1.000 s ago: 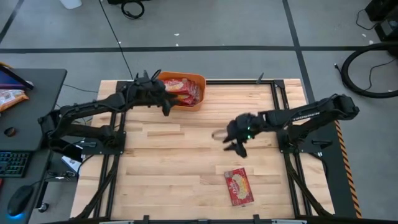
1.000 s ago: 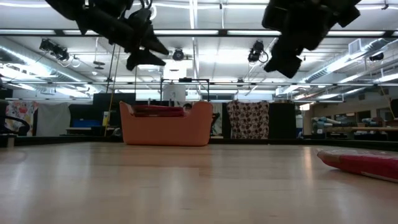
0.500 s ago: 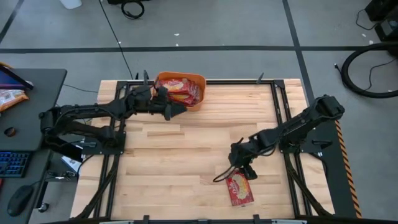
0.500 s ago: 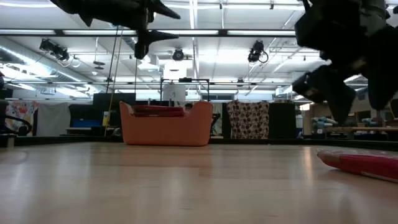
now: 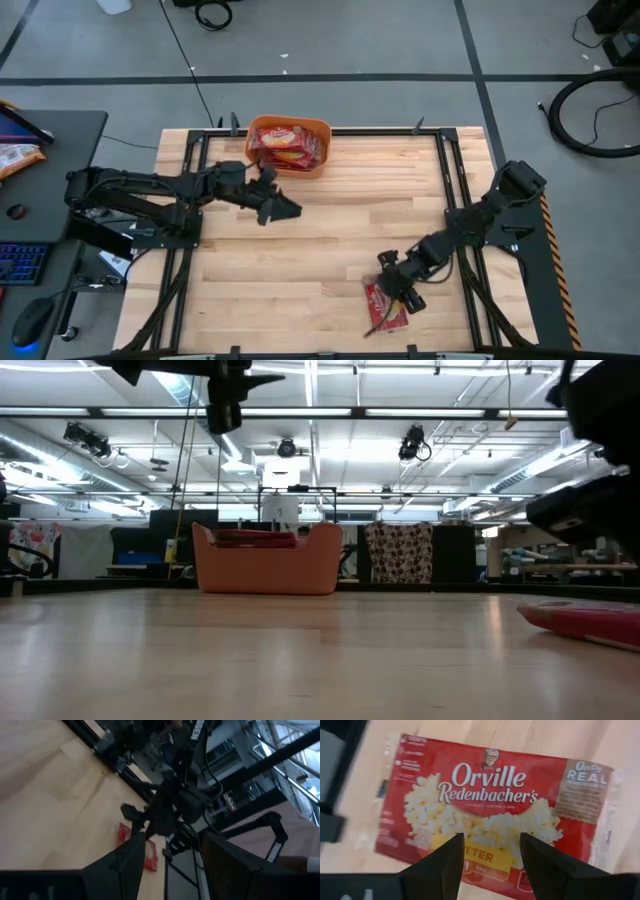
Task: Sort popcorn bags into baskets
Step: Put the red popcorn bag into the orange container
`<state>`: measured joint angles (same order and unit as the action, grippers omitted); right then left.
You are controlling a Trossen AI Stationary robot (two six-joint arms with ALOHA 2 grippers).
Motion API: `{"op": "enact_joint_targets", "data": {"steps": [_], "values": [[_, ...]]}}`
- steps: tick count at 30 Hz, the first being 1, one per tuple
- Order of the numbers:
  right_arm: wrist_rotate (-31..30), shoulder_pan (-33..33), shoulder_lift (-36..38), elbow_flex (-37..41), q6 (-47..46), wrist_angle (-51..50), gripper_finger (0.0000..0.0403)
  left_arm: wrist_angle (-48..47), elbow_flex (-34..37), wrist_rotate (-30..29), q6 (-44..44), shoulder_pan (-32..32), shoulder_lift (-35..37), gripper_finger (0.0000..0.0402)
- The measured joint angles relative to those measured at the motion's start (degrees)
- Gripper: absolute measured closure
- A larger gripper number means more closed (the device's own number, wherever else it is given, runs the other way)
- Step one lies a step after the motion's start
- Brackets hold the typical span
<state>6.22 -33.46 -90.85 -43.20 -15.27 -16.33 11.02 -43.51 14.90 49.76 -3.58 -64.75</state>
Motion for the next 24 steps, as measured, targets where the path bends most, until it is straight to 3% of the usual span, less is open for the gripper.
{"op": "enact_joint_targets", "data": {"steps": [5,9,14,21,24], "values": [[-10.28,-3.73,-1.55,0.00,1.95,0.50,0.0206,-0.13,0.00,-1.88,0.58,2.56,0.00,0.0198],[-12.33,-2.15,-4.86,-0.38,2.20,1.95,0.0206,0.02,0.00,-2.40,2.40,3.22,0.00,0.0198],[-14.10,4.42,-6.73,-0.59,-2.14,3.94,0.0212,0.31,0.00,-2.45,3.67,3.22,0.00,0.0198],[-29.91,16.29,-6.00,0.20,-4.42,14.37,0.0237,0.06,0.00,-6.07,1.20,3.22,-0.13,0.0198],[-30.85,21.69,-5.75,-2.39,-6.63,16.95,0.0244,-0.84,0.00,-9.65,-0.91,3.20,-0.13,0.0198]]}}
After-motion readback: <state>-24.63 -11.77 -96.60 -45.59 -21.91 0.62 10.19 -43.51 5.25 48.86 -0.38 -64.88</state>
